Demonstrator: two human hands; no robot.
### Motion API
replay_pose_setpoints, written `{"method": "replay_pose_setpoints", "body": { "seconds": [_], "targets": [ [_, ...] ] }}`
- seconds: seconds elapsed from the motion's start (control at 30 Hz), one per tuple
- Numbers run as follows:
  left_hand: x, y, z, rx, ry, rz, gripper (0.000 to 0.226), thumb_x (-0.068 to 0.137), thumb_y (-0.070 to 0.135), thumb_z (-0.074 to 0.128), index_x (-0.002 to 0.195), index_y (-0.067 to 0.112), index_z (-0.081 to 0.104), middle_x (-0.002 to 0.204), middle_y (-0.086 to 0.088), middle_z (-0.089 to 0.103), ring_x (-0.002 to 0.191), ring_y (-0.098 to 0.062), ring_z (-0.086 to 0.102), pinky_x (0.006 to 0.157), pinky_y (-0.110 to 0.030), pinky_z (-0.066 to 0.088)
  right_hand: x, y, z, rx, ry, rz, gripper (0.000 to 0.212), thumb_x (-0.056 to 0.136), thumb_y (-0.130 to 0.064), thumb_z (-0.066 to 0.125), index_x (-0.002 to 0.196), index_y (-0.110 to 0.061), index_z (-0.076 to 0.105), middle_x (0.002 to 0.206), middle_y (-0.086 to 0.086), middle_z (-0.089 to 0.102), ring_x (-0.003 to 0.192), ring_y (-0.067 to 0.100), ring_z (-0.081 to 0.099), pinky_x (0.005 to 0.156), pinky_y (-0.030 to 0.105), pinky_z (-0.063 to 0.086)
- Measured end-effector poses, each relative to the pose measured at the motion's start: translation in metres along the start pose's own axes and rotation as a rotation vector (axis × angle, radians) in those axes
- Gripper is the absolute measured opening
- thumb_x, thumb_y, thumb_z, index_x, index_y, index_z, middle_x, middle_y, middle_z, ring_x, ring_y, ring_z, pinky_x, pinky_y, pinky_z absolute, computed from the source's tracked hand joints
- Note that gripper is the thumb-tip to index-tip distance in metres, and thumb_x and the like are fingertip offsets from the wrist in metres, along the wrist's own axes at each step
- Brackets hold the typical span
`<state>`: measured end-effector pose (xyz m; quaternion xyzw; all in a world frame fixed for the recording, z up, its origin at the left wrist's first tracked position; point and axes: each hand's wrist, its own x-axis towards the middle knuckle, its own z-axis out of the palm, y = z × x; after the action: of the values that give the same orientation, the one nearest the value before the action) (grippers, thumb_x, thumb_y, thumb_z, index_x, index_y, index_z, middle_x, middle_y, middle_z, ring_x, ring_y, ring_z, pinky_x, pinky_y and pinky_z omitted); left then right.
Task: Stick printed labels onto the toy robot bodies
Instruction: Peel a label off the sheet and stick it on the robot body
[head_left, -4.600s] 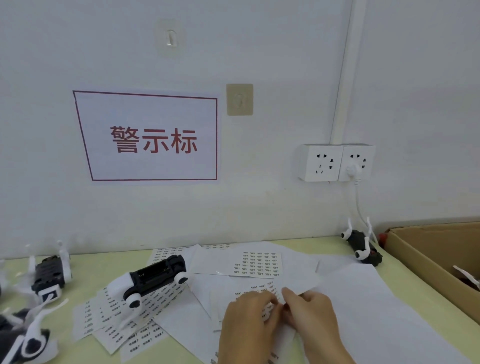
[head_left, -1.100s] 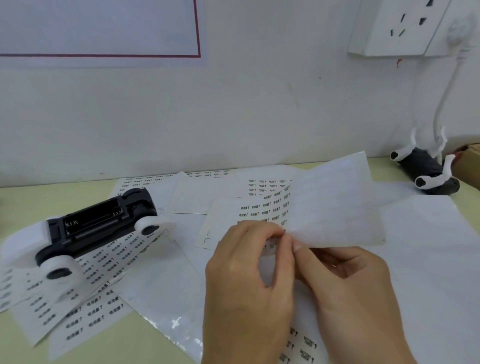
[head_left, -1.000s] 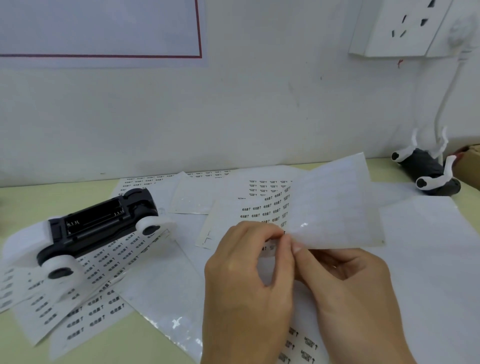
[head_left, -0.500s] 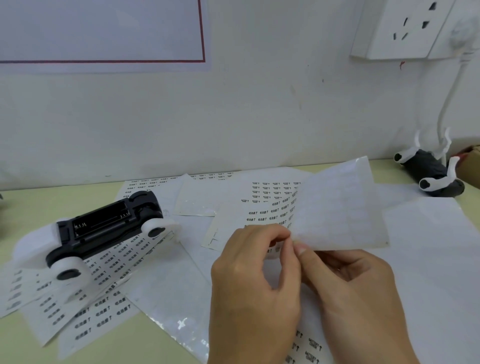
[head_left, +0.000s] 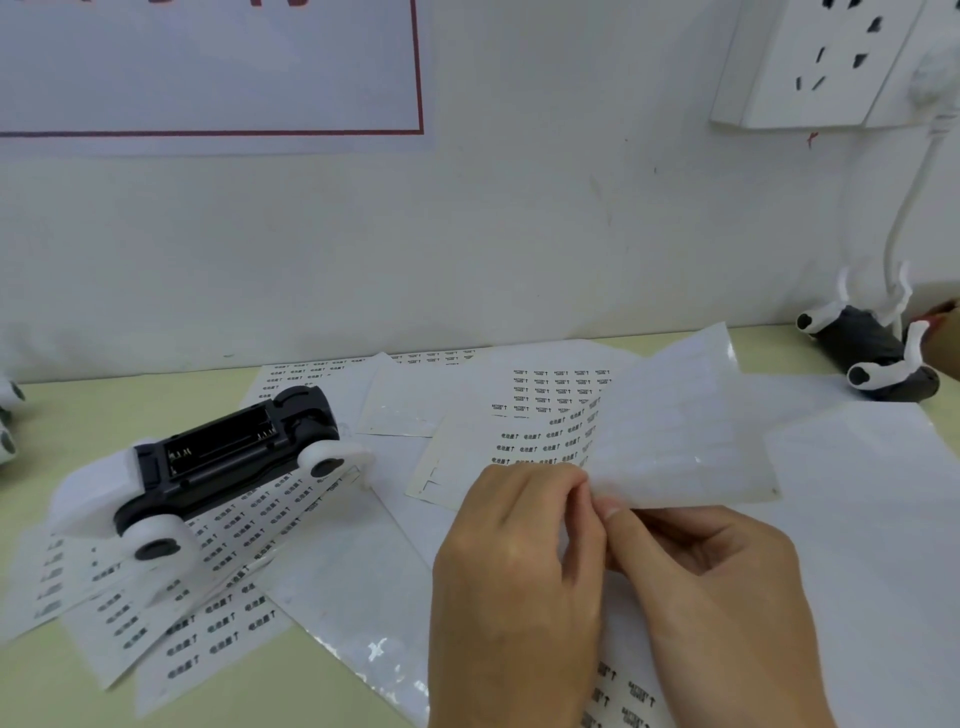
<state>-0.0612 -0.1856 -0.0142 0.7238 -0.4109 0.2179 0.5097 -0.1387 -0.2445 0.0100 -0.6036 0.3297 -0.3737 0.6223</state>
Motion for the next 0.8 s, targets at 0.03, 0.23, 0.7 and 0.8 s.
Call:
{"method": "replay_pose_setpoints", "body": {
  "seconds": [0.03, 0.23, 0.7, 0.8],
  "targets": [
    [0.0002, 0.0006, -0.0002, -0.022, 0.001, -0.025, 0.019, 0.085, 0.020, 0.057, 0.079, 0.011, 0.072, 0.075, 0.005, 0.067, 0.069, -0.014, 0.063, 0.064, -0.024, 0.049, -0.0001, 0.0000, 0.0000, 0.001, -0.006, 0.003, 0.037, 0.078, 0.000, 0.074, 0.066, -0.035, 0.080, 0.066, -0.002, 0.075, 0.064, 0.009, 0.074, 0.065, 0.017, 0.056],
    [0.0009, 0.0015, -0.0002, -0.171, 0.005, -0.183, 0.007, 0.078, 0.013, 0.069, 0.080, 0.019, 0.073, 0.075, 0.011, 0.069, 0.069, -0.002, 0.065, 0.065, -0.014, 0.049, 0.0010, 0.0011, -0.0004, 0.029, -0.012, 0.026, 0.033, 0.081, 0.001, 0.073, 0.071, -0.030, 0.081, 0.068, 0.001, 0.076, 0.066, 0.013, 0.075, 0.065, 0.018, 0.057],
    [0.0012, 0.0008, -0.0013, -0.155, -0.027, -0.127, 0.010, 0.079, 0.010, 0.070, 0.081, 0.018, 0.076, 0.080, 0.014, 0.068, 0.077, -0.002, 0.064, 0.070, -0.015, 0.050, 0.0010, 0.0016, 0.0008, 0.079, 0.050, 0.031, 0.031, 0.082, 0.000, 0.074, 0.066, -0.026, 0.079, 0.062, 0.004, 0.074, 0.055, 0.014, 0.072, 0.055, 0.015, 0.053],
    [0.0009, 0.0011, -0.0022, -0.146, -0.037, -0.132, 0.010, 0.079, 0.010, 0.069, 0.080, 0.018, 0.075, 0.079, 0.013, 0.067, 0.077, -0.002, 0.064, 0.070, -0.018, 0.050, -0.0012, 0.0004, 0.0014, 0.041, 0.048, 0.028, 0.028, 0.082, 0.001, 0.074, 0.061, -0.017, 0.078, 0.060, 0.002, 0.073, 0.055, 0.011, 0.071, 0.053, 0.012, 0.051]
  ]
}}
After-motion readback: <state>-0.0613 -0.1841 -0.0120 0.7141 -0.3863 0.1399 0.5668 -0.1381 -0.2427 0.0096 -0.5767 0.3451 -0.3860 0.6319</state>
